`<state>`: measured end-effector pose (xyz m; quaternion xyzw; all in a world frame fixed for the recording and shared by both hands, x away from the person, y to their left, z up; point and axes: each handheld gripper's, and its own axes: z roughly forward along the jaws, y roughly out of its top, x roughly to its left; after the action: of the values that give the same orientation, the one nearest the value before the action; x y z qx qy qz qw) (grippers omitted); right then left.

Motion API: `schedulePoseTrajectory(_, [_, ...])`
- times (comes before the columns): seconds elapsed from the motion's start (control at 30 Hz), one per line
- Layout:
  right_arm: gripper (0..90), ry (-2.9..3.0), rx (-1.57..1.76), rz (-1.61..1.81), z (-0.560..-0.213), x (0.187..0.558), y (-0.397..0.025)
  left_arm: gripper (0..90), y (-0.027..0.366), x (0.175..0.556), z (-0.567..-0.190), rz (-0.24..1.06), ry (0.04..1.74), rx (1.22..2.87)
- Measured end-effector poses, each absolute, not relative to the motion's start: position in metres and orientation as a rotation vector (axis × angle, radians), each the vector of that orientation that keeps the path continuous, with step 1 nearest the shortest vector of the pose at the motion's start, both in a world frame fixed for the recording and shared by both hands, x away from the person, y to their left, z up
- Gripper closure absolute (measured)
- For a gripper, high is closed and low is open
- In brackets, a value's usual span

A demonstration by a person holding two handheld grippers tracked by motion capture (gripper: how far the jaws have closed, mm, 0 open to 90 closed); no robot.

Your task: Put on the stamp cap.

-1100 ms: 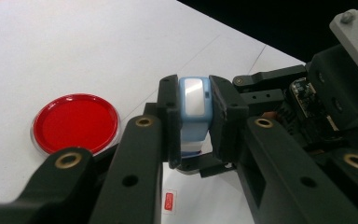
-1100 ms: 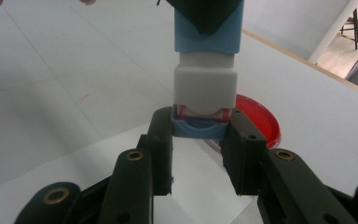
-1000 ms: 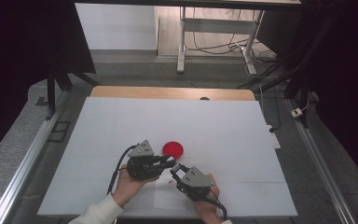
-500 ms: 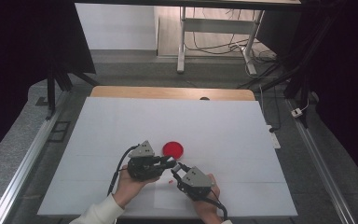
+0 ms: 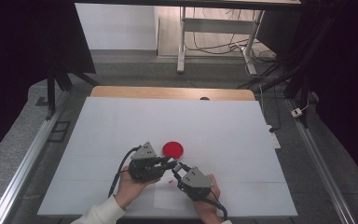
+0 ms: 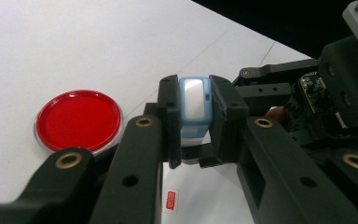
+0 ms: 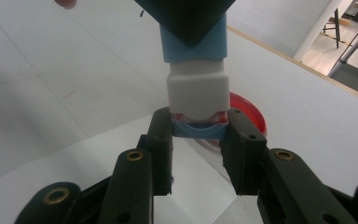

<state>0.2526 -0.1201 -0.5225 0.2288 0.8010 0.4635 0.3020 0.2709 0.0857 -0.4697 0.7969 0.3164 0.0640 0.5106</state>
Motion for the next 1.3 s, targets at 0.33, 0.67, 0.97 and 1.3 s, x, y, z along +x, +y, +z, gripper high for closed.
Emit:
schedulePoseTrajectory(0.33, [64.9,2.105,0.564,1.193,-0.5225,0.2505,-0.1177,75.5,0.0868,0.2703,-0.4684,0.148,0.765,1.928])
schedulePoseTrajectory(0.67, [64.9,2.109,0.598,1.186,-0.5209,0.2527,-0.1213,75.4,0.0879,0.2705,-0.4680,0.116,0.775,1.897])
schedulePoseTrajectory(0.97, [64.9,2.125,0.584,1.186,-0.5221,0.2510,-0.1183,75.4,0.0874,0.2712,-0.4698,0.137,0.785,1.894])
schedulePoseTrajectory(1.3, [64.9,2.122,0.583,1.182,-0.5213,0.2506,-0.1182,75.5,0.0870,0.2712,-0.4702,0.126,0.787,1.919])
